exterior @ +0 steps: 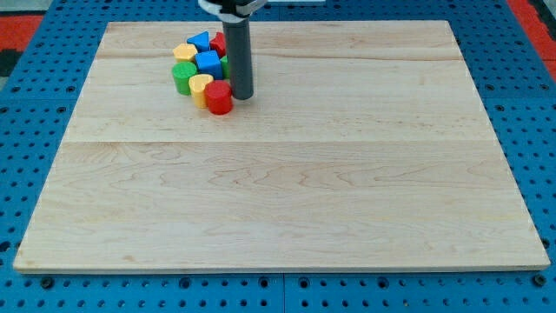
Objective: Move the yellow heart towards the center left
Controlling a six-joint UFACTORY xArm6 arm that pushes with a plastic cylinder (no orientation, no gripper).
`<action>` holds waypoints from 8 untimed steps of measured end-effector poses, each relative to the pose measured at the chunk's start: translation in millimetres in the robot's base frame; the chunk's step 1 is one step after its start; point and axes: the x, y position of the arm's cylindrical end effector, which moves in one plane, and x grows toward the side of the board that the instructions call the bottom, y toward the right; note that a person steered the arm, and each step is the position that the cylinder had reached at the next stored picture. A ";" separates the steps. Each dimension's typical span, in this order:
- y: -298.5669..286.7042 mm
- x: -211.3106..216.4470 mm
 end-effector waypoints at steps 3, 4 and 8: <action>-66.5 1.8; -80.6 -0.3; -160.2 18.8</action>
